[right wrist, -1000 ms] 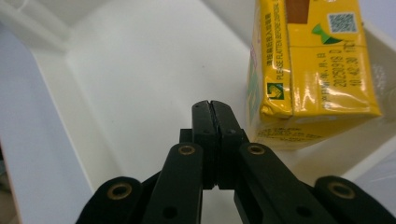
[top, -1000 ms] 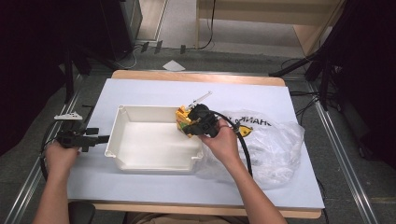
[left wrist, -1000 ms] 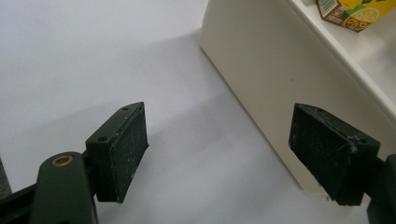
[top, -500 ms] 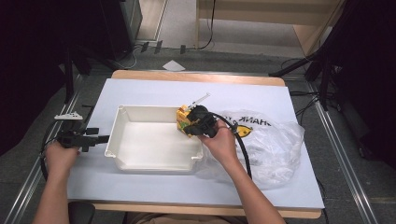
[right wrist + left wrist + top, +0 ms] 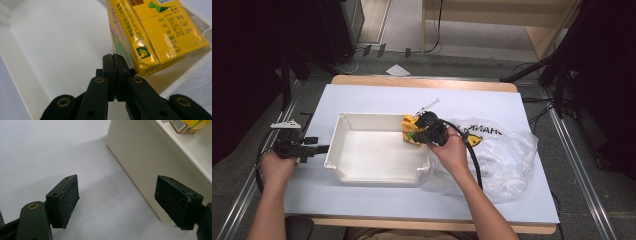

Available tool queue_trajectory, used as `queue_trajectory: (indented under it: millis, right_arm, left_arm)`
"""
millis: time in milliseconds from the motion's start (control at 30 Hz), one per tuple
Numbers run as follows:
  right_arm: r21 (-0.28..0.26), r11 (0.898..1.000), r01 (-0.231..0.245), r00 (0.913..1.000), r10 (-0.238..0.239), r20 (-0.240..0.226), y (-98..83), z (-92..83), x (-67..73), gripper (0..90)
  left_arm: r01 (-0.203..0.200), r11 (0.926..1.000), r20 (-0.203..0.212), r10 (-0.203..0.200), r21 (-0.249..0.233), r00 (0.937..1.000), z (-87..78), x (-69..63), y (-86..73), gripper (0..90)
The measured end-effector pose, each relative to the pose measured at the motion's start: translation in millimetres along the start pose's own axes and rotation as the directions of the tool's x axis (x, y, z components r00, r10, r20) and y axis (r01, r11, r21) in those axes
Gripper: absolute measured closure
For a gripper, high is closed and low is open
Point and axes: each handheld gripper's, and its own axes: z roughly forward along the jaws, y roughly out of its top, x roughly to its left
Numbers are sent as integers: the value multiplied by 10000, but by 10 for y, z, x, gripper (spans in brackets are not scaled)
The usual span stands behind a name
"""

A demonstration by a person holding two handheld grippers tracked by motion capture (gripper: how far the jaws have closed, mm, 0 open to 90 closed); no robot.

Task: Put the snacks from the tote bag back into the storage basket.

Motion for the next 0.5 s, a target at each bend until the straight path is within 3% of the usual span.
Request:
queue_trajectory:
  millis: [500]
  right_arm:
    - [-56,10000,0,9996,1,296,-18,-37,-58,899]
  left_arm:
    - [-31,10000,3,31,18,10000,5,-4,1,207]
